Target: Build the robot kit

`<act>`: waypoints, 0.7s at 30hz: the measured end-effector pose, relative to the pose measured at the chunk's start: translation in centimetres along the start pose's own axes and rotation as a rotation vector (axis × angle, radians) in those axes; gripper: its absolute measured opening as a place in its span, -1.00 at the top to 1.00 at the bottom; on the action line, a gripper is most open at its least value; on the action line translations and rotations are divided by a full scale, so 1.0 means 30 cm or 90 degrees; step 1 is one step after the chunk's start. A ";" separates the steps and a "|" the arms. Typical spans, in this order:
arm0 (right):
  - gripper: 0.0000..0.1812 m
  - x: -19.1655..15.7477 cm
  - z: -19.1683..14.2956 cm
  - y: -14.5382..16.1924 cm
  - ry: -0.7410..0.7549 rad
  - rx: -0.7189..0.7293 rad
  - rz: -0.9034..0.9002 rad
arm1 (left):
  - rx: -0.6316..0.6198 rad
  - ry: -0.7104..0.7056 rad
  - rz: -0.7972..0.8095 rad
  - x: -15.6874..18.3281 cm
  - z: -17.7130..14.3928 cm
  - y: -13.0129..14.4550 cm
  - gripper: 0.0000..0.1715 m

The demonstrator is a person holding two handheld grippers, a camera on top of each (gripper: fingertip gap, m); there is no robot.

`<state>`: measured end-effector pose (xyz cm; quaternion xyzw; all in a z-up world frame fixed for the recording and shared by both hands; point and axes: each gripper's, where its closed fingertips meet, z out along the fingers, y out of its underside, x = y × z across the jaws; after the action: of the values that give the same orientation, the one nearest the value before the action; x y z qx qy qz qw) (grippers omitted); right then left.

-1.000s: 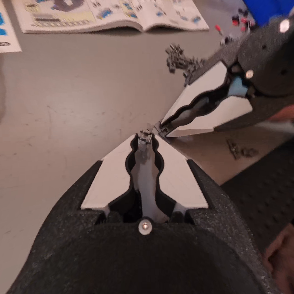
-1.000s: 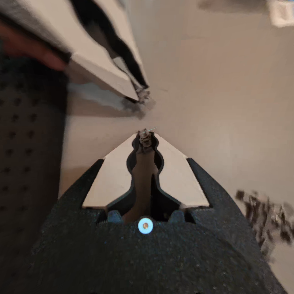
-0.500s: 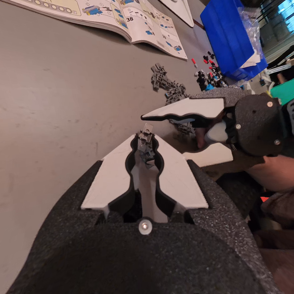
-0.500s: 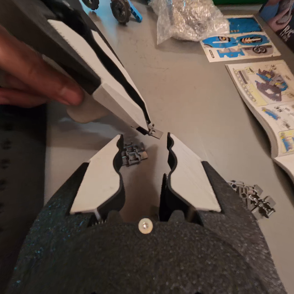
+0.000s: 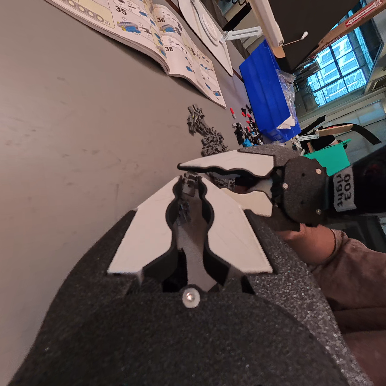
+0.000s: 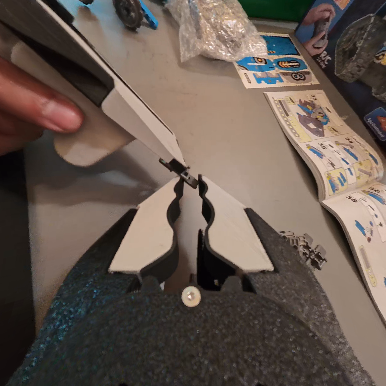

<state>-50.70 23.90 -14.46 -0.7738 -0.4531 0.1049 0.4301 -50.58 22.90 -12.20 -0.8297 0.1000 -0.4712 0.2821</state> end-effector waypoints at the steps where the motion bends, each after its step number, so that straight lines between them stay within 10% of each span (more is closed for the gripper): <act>1: 0.86 -0.007 -0.002 0.006 -0.017 0.000 -0.002 | -0.003 0.008 0.000 0.006 -0.001 0.002 0.84; 11: 0.93 -0.025 -0.052 0.010 -0.072 0.093 -0.297 | -0.087 0.091 0.183 0.079 -0.056 0.073 0.64; 21: 0.93 -0.060 -0.111 -0.083 0.099 0.231 -0.596 | -0.117 0.262 -0.069 0.115 -0.095 0.055 0.70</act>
<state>-51.41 21.11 -10.96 -0.4059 -0.6928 -0.0801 0.5907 -50.95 18.98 -9.51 -0.7422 0.1533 -0.6340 0.1537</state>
